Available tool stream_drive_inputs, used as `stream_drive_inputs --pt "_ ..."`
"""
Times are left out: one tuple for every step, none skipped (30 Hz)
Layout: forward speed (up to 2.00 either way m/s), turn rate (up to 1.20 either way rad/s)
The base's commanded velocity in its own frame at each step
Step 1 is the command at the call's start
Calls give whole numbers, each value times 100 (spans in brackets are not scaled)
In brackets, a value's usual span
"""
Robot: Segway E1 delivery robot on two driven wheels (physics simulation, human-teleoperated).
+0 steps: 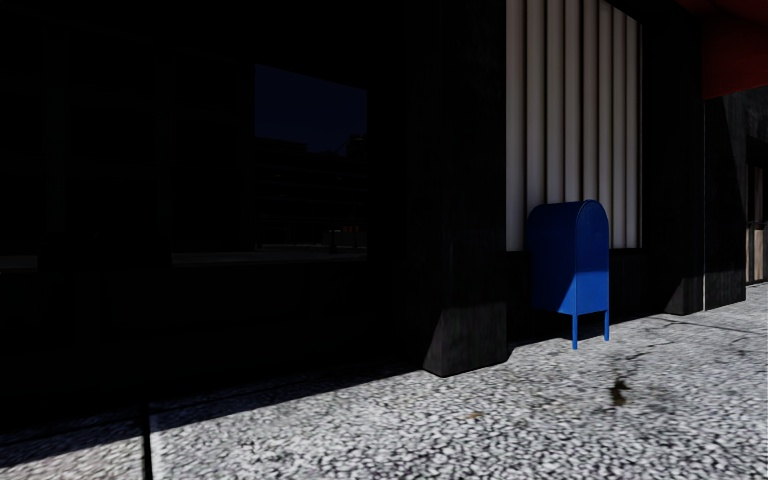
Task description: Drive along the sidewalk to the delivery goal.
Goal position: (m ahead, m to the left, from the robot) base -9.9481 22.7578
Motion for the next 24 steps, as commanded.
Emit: stream_drive_inputs --pt "0 0" --pt "0 0" --pt "0 0" --pt "0 0" --pt "0 0" --pt "0 0" --pt "0 0" --pt "0 0" --pt "0 0" --pt "0 0" --pt "0 0" --pt "0 0" --pt "0 0" --pt "0 0" --pt "0 0" --pt "0 0" --pt "0 0" --pt "0 0" --pt "0 0" --pt "0 0" --pt "0 0" --pt "0 0" --pt "0 0" --pt "0 0"
